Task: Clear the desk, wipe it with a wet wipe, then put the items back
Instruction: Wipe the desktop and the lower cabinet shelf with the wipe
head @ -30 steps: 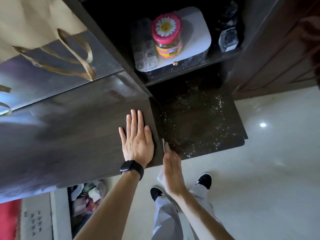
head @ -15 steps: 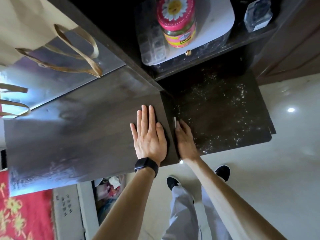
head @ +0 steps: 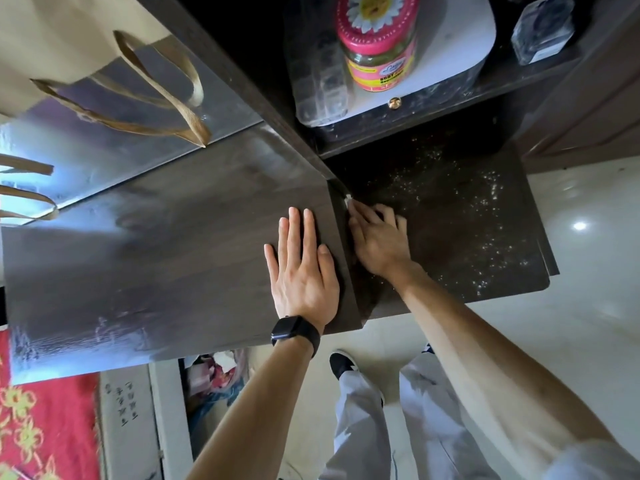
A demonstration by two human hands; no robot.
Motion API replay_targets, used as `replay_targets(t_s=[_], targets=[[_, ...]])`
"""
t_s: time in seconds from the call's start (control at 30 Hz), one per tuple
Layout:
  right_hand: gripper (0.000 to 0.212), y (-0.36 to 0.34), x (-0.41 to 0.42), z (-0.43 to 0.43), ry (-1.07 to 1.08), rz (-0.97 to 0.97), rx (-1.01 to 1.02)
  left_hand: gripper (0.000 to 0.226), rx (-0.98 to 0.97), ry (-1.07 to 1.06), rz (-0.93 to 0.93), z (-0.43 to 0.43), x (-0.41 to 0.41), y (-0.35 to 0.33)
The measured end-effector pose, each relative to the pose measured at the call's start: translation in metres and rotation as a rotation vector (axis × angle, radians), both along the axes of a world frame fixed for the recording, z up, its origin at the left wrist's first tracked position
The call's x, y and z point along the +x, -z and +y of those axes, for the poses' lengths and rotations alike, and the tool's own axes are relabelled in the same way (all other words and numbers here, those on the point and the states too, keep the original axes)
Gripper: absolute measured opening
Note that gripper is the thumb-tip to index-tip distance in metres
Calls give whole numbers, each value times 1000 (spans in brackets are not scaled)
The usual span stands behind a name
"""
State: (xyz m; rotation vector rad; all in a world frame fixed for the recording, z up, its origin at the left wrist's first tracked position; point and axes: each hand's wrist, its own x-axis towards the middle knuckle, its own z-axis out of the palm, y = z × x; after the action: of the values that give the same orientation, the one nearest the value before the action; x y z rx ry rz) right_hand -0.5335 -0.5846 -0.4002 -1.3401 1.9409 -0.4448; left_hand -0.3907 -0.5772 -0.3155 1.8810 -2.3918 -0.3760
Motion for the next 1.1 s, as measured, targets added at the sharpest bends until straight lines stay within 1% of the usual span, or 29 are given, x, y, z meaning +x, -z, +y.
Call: replay_targets(t_s=[0.07,0.13,0.2,0.23,0.27,0.33,0.43,0.47,0.5,0.57,0.67,0.7,0.8,0.9,1.03,1.1], targets=[[55,13,-8,11,-178,221,-16,56,-1,3,-3,0,0,0],[67,23,-11,18,-356,438,15,56,2,1,-7,0,0,0],[82,29,-9,21,-437,540,23,56,6,1,-9,0,1,0],[83,29,-8,20,-454,563,11,56,7,1,-8,0,1,0],[77,29,-9,19,-467,581,8,56,13,-3,-3,0,1,-1],[65,29,-23,17,-422,594,8,56,17,-6,10,0,1,-1],[60,30,-62,19,-173,586,103,56,8,-2,12,0,2,-1],[60,29,-72,23,-137,577,133,56,8,-2,13,0,2,-1],[60,28,-77,27,-132,567,141,56,6,-1,16,0,2,-1],[60,23,-69,34,-197,527,92,56,3,0,17,0,1,-1],[61,22,-30,46,-472,444,-2,56,-16,-3,19,0,2,-1],[61,25,-19,46,-519,439,-2,56,-24,-6,21,0,2,0],[65,26,-12,27,-483,459,41,56,-27,-9,23,-1,2,2],[66,19,-16,9,-474,512,42,56,-37,-2,18,0,3,3],[62,10,-14,4,-342,495,18,56,-40,-6,10,1,2,2],[70,7,-12,0,-339,487,23,56,-43,-5,6,2,2,2]])
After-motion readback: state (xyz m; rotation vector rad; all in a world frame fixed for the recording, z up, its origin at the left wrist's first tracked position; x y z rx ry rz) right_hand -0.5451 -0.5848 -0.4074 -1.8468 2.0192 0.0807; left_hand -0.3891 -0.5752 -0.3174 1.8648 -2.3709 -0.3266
